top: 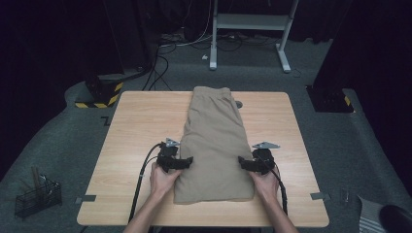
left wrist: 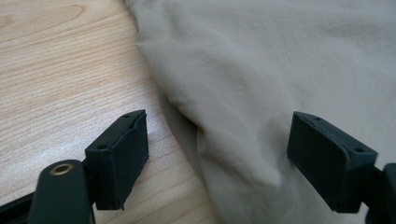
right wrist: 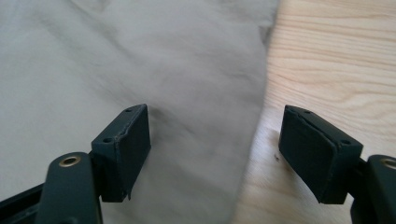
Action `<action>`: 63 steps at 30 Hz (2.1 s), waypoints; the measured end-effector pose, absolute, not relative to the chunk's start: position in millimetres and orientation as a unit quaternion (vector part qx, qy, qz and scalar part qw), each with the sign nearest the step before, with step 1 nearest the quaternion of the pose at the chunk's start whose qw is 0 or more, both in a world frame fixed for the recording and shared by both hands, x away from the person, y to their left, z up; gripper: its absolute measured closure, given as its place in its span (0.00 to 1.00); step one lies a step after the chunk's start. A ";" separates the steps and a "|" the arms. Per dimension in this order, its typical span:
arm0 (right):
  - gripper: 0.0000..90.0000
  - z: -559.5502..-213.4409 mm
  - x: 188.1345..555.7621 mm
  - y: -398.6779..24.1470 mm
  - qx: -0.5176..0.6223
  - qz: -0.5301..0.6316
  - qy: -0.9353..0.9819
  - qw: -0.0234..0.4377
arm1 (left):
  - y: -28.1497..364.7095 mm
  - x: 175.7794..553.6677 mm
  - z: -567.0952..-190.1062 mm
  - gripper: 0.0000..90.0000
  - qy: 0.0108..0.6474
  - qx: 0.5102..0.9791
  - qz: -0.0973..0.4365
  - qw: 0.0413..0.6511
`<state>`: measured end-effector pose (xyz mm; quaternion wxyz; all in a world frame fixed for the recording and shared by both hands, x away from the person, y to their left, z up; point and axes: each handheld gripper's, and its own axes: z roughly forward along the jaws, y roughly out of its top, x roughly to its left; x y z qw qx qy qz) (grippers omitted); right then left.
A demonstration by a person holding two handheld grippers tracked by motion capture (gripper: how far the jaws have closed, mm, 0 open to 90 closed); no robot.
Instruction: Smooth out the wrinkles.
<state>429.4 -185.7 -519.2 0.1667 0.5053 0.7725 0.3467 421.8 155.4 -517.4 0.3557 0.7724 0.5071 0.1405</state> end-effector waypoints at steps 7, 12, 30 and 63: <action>0.28 -521.0 434.1 -174.4 0.500 0.343 0.775 0.181 | 153.4 425.2 -517.7 0.22 0.511 0.768 0.133 0.363; 0.37 -520.4 435.1 -167.1 0.489 0.322 0.786 0.200 | 141.4 425.0 -518.1 0.27 0.493 0.783 0.163 0.342; 0.86 -517.0 431.5 -166.3 0.443 0.342 0.812 0.167 | 142.8 426.3 -519.2 0.87 0.476 0.784 0.159 0.365; 0.97 -458.6 366.8 -173.5 0.338 0.441 0.799 0.230 | 171.8 372.0 -453.4 0.95 0.419 0.762 0.167 0.464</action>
